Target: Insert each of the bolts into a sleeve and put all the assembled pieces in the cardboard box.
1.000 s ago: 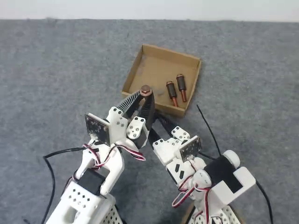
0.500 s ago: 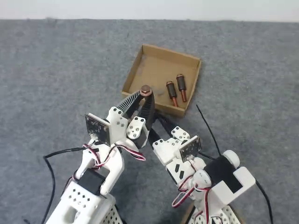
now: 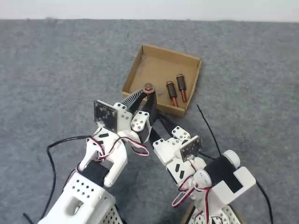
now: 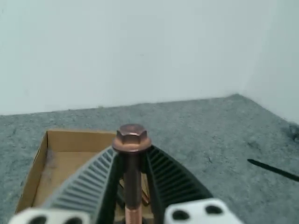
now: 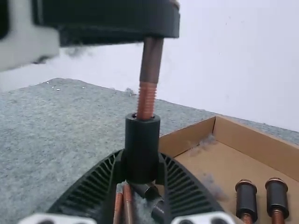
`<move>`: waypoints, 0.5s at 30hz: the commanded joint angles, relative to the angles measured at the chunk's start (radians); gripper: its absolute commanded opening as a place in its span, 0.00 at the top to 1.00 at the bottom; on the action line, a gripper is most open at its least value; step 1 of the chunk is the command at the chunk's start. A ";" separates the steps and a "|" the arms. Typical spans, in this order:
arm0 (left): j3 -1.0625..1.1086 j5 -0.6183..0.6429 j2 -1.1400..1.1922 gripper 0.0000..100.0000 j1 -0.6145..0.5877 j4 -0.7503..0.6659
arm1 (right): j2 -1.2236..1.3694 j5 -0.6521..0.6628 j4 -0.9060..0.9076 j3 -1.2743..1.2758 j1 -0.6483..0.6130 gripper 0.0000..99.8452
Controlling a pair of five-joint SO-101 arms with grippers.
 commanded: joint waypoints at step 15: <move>-0.005 0.060 -0.002 0.99 0.002 -0.029 | -0.007 -0.008 0.002 0.018 0.024 0.99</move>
